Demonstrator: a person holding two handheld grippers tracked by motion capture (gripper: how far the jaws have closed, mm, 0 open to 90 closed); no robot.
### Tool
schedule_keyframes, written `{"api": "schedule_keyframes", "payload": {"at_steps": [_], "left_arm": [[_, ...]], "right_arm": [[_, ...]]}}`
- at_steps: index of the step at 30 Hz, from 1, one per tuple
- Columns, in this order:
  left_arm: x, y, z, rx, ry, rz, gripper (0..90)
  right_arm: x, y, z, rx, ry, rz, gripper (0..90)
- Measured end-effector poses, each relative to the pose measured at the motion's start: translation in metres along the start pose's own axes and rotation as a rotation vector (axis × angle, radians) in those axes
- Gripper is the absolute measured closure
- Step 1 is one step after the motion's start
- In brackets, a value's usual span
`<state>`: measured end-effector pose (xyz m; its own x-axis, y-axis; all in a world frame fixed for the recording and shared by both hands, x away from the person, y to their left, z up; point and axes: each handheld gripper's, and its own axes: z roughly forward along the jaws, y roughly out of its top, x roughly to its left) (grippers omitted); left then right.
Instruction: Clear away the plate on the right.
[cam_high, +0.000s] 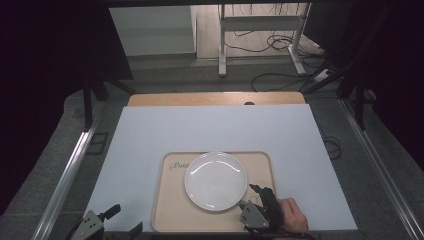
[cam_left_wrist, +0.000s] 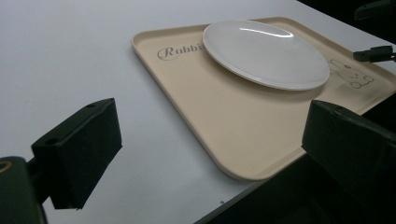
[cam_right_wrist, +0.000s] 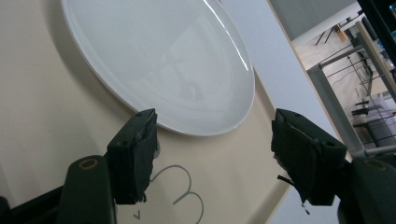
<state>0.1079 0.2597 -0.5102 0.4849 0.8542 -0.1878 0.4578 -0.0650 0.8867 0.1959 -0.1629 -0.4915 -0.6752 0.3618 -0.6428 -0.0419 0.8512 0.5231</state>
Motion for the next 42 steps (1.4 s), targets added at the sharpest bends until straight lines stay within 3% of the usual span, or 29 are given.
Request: {"api": "schedule_keyframes", "payload": {"at_steps": [10,25,42], "left_arm": [[0.000,0.000,0.000,-0.001,0.000,0.000,4.1],[0.000,0.000,0.000,-0.001,0.000,-0.001,4.1],[0.000,0.000,0.000,0.001,0.001,0.001,4.2]], "right_arm": [[-0.013,-0.013,-0.008,-0.007,0.027,0.121,26.4],[-0.022,-0.028,-0.014,-0.003,0.045,0.219,20.1],[-0.040,-0.053,-0.027,-0.052,0.096,0.424,8.3]]}}
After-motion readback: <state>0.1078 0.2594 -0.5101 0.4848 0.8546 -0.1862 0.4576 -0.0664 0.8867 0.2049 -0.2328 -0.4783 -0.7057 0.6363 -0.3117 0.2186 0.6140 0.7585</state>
